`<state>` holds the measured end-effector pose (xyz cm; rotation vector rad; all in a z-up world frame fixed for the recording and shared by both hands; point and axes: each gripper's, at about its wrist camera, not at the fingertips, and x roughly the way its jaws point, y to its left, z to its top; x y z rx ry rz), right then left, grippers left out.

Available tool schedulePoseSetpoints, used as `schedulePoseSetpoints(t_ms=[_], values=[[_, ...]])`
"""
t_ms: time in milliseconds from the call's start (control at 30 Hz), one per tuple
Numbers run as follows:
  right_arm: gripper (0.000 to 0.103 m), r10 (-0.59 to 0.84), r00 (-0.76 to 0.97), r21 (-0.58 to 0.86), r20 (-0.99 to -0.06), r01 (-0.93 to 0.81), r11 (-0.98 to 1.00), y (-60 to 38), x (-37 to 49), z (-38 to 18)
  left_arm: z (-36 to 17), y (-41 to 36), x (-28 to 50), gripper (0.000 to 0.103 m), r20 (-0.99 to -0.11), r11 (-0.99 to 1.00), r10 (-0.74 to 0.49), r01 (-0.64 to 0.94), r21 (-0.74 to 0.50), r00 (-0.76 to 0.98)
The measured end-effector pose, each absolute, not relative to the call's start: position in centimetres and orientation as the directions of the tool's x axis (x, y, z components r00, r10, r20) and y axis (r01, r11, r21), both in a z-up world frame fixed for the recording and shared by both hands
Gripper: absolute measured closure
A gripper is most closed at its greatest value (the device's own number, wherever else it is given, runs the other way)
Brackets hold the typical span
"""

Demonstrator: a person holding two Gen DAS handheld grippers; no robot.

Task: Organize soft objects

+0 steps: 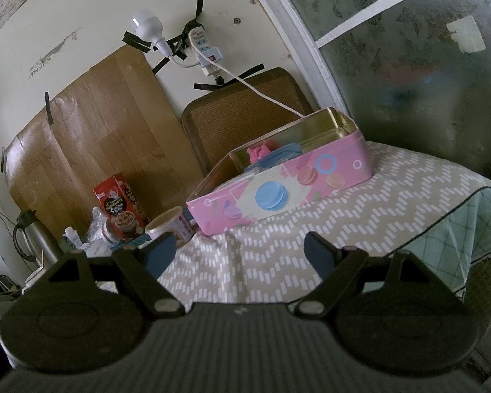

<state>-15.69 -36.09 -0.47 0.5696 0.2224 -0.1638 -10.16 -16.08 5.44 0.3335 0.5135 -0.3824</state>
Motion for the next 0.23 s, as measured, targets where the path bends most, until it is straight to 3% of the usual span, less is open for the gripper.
schedulePoseSetpoints(t_ms=[233], values=[[0.016, -0.092, 0.963, 0.514, -0.253, 0.215, 0.831, -36.05, -15.7, -0.47, 5.7, -15.76, -10.45, 0.0, -0.512, 0.864, -0.32, 0.467, 0.187, 0.797]])
